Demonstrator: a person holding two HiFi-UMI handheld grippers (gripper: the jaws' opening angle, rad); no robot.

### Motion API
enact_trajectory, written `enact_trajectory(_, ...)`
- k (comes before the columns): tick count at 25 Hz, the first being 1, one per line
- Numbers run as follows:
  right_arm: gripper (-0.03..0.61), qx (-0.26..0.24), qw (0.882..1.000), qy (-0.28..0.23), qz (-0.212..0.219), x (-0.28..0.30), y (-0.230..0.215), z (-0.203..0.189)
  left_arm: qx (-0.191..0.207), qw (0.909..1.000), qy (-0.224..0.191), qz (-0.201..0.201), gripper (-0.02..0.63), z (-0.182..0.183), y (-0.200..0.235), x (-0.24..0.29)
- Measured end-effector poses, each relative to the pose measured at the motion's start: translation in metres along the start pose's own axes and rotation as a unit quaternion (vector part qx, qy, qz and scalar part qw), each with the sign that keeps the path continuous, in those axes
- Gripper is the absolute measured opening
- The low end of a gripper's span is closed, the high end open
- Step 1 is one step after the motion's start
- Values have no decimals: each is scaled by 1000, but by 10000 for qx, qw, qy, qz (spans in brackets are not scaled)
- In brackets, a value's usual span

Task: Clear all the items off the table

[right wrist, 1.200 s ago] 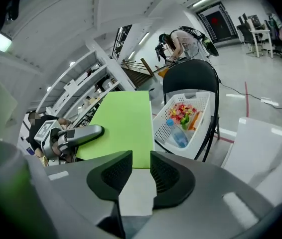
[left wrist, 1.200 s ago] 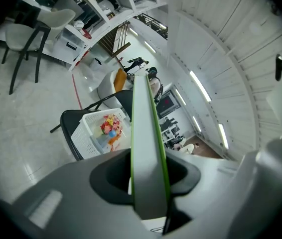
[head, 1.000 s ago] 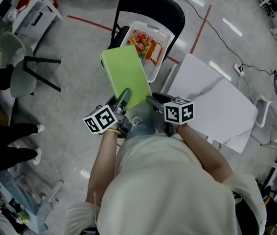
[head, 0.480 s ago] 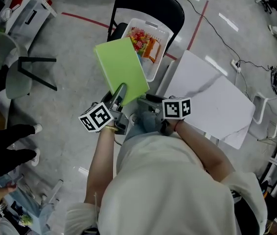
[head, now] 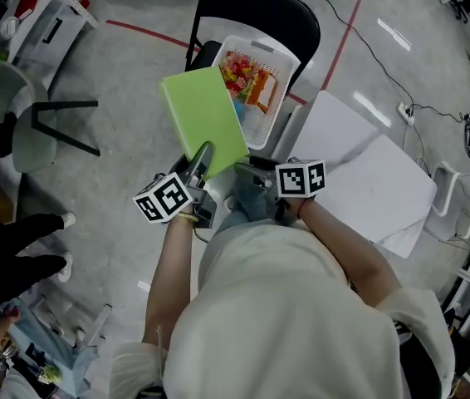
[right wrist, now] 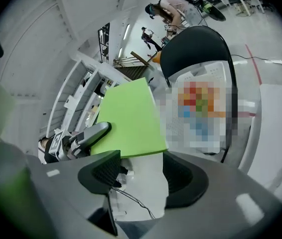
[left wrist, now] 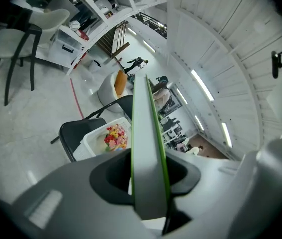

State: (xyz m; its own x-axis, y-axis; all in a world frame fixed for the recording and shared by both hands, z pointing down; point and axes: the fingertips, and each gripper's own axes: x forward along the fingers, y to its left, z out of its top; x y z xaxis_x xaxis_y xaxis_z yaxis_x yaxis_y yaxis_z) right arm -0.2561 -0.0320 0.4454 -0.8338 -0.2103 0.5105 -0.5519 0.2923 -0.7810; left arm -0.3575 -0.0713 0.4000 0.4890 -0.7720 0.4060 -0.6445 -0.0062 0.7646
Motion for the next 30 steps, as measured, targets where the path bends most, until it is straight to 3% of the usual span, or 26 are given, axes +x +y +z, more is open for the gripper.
enact_trajectory(8, 239, -161, 9990, 282, -293, 9, -19, 20, 297, 9976, 271, 555, 138, 14, 27, 23)
enact_trajectory(18, 230, -308, 9976, 506, -369, 21, -31, 46, 946, 9879, 711, 1002, 138, 42, 44, 73)
enact_trajectory(22, 229, -269, 9978, 462, -392, 24, -40, 60, 1372, 9777, 974, 1255, 138, 45, 52, 93)
enact_trajectory(30, 195, -343, 9972, 468, -471, 26, -53, 81, 2162, 9476, 1577, 1746, 138, 41, 69, 129)
